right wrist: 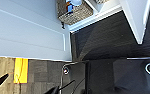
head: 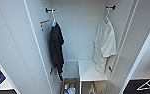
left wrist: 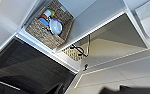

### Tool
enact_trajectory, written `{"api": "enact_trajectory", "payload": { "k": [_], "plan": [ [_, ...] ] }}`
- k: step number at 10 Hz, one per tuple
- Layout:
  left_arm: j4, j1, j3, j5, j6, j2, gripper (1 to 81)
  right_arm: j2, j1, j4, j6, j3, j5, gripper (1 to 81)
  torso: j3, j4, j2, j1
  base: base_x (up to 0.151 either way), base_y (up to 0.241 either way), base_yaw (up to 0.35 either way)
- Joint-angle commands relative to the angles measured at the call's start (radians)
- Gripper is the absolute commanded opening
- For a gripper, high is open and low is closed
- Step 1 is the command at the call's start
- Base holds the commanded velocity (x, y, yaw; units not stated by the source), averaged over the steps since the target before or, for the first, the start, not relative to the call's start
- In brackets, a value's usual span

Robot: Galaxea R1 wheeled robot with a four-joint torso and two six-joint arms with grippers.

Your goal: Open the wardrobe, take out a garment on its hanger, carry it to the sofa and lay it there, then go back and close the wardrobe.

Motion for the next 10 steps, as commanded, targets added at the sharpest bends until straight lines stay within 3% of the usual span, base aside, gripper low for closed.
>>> {"api": "enact_trajectory", "payload": {
  "k": [1,2,4,5,6,8,10],
  "plan": [
    [0.007,-0.014,-0.035,0.118,0.003,0.021,81.1,-0.008,0.098,-0.193,-0.021,0.008,-0.124,81.1,0.000,0.000,0.000,0.000,0.000,0.000,0.000],
    [0.016,-0.006,-0.103,0.185,0.022,0.055,81.1,-0.006,0.110,-0.361,-0.027,0.025,-0.163,81.1,0.000,0.000,0.000,0.000,0.000,0.000,0.000],
    [0.097,0.020,-0.246,0.291,0.033,0.139,81.1,-0.017,0.156,-0.546,-0.027,0.057,-0.288,81.1,0.000,0.000,0.000,0.000,0.000,0.000,0.000],
    [0.127,0.021,-0.309,0.343,0.033,0.173,81.1,-0.013,0.179,-0.626,-0.027,0.065,-0.316,81.1,0.000,0.000,0.000,0.000,0.000,0.000,0.000],
    [0.142,0.022,-0.375,0.389,0.034,0.204,81.1,0.007,0.204,-0.710,-0.027,0.083,-0.415,81.1,0.000,0.000,0.000,0.000,0.000,0.000,0.000],
    [0.159,0.020,-0.453,0.414,0.033,0.247,81.1,0.070,0.224,-0.914,-0.021,0.108,-0.589,81.1,0.000,0.000,0.000,0.000,0.000,0.000,0.000],
    [0.158,0.020,-0.499,0.438,0.033,0.282,81.1,0.104,0.236,-1.046,-0.018,0.143,-0.699,81.1,0.000,0.000,0.000,0.000,0.000,0.000,0.000]
  ]
}}
